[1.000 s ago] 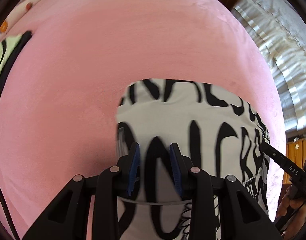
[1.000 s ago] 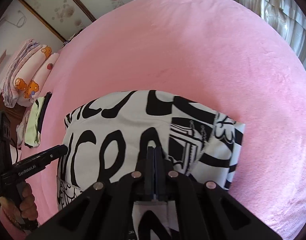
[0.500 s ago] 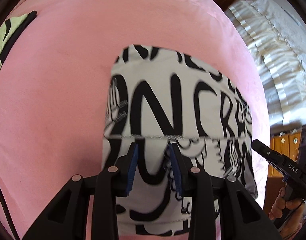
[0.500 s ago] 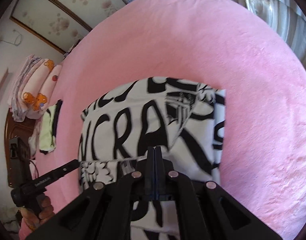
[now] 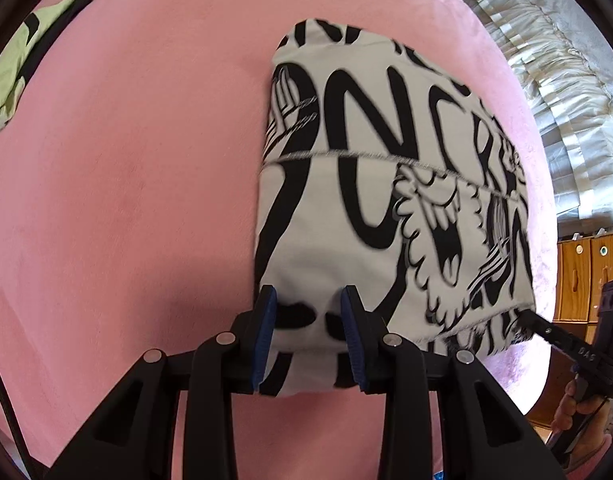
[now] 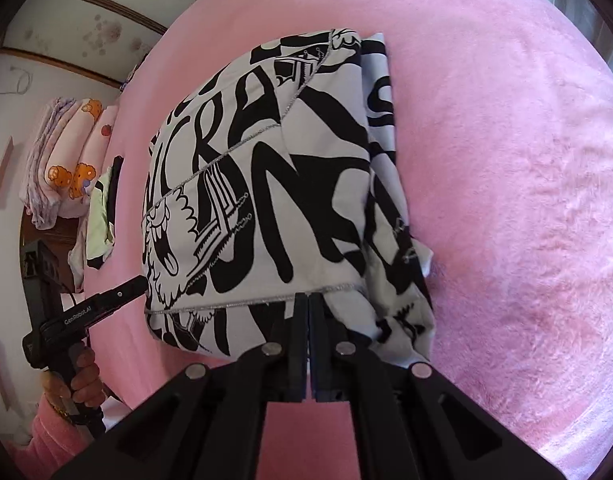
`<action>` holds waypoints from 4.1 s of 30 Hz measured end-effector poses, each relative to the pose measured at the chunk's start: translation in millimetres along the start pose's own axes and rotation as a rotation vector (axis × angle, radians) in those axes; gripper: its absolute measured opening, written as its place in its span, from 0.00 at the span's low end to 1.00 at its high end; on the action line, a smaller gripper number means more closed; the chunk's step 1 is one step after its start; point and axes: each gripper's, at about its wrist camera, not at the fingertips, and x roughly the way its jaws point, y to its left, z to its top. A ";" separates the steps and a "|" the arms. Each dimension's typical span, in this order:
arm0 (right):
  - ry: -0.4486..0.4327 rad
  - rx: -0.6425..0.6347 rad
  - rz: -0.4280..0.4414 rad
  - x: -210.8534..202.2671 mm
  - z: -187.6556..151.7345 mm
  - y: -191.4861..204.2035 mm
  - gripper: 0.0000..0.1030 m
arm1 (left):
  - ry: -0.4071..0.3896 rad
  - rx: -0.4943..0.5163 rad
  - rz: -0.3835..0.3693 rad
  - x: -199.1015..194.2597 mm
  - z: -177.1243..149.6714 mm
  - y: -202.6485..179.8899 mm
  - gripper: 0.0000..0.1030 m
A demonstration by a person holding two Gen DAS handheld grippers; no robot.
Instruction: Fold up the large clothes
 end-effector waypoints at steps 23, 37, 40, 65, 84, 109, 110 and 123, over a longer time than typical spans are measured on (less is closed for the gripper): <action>0.059 0.052 0.210 -14.8 66.3 -61.3 0.58 | 0.095 -0.047 -0.240 34.5 62.4 35.4 0.78; 0.212 0.071 0.354 50.7 99.1 -91.8 0.77 | 0.216 -0.076 -0.341 90.6 76.8 6.6 0.99; 0.235 0.067 0.396 60.8 104.5 -89.0 0.78 | 0.225 -0.056 -0.340 96.1 81.9 0.0 1.00; 0.189 -0.010 0.409 65.0 97.8 -61.8 0.31 | 0.065 -0.012 -0.185 54.5 67.6 -41.3 0.56; 0.095 -0.159 0.335 -43.7 39.9 1.4 0.22 | -0.027 -0.138 -0.172 -72.0 -19.8 -24.2 0.43; 0.101 -0.299 0.480 103.1 -60.2 354.6 0.22 | -0.086 -0.095 -0.052 -140.4 -38.2 47.5 0.44; 0.095 -0.301 0.485 108.3 -58.2 366.4 0.22 | -0.088 -0.088 -0.049 -142.4 -44.2 53.0 0.44; -0.059 -0.302 0.543 190.5 36.0 531.3 0.23 | -0.225 0.020 -0.016 -167.3 -31.5 45.8 0.44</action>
